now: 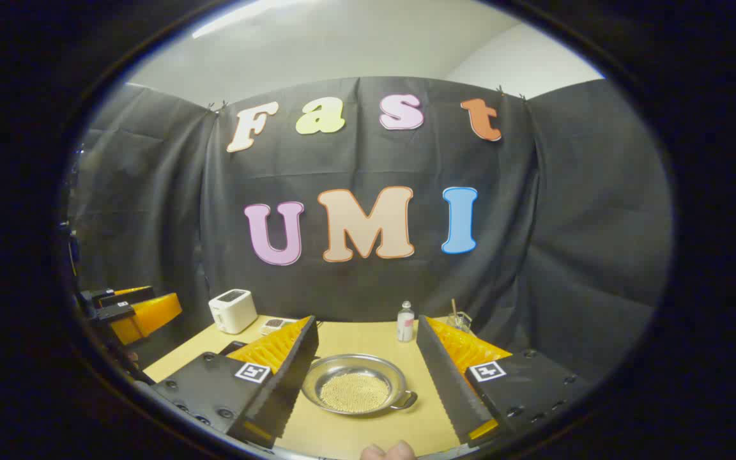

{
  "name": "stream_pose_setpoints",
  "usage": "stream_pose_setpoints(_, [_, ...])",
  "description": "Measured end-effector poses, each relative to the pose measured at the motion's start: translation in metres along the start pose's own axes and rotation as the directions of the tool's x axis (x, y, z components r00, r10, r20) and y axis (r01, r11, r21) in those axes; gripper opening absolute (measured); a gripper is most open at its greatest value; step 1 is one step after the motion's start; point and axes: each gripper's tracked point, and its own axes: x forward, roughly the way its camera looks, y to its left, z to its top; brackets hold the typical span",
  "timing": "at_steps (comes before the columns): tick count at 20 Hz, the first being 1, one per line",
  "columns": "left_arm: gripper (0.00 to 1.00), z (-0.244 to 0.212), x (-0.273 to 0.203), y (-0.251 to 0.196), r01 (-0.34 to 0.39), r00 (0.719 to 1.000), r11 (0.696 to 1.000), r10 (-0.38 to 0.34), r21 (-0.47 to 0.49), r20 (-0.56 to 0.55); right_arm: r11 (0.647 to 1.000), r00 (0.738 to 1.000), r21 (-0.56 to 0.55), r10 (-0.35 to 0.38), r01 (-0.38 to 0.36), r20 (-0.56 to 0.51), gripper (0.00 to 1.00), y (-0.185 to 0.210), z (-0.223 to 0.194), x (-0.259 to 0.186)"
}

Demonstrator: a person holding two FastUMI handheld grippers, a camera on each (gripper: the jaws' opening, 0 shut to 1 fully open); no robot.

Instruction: First push the handle of the pot to place it horizontally, then grasp the pot with both hands and set it on the induction cooktop.

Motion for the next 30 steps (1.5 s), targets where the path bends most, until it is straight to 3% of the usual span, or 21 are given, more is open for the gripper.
stream_pose_setpoints(2, [0.95, 0.002, -0.001, 0.003, -0.011, 1.0, 1.0, 0.011, 0.005, 0.004, 1.0, 1.0, 0.0, 0.011, -0.011, -0.002, 0.96, 0.003, 0.001, 0.002])
stream_pose_setpoints(14, [0.92, 0.018, -0.01, -0.001, -0.027, 0.999, 0.999, 0.026, 0.03, 0.02, 0.996, 0.996, -0.003, 0.086, -0.086, 0.008, 0.96, 0.035, 0.01, 0.031])
stream_pose_setpoints(22, [0.95, 0.009, -0.005, 0.018, -0.04, 0.999, 0.999, 0.04, -0.012, 0.009, 0.999, 0.999, -0.03, 0.037, -0.037, -0.019, 0.92, 0.028, 0.008, 0.037])
stream_pose_setpoints(24, [0.95, 0.008, -0.003, 0.023, -0.038, 0.999, 0.999, 0.039, -0.014, 0.015, 0.998, 0.999, -0.043, 0.034, -0.035, -0.038, 0.71, 0.03, -0.001, 0.041])
stream_pose_setpoints(26, [0.93, 0.006, 0.0, 0.026, -0.031, 0.999, 0.999, 0.032, -0.027, 0.011, 0.998, 0.999, -0.056, -0.016, 0.013, -0.052, 0.36, 0.021, -0.006, 0.043])
stream_pose_setpoints(28, [0.92, 0.0, 0.002, 0.026, -0.019, 1.0, 0.999, 0.019, -0.03, 0.0, 0.999, 0.997, -0.033, 0.025, -0.027, -0.075, 0.01, 0.032, -0.014, 0.048])
stream_pose_setpoints(30, [0.95, 0.001, 0.007, 0.025, -0.009, 1.0, 1.0, 0.009, -0.024, -0.006, 0.996, 0.989, -0.008, 0.085, -0.087, -0.119, 0.04, 0.043, -0.029, 0.053])
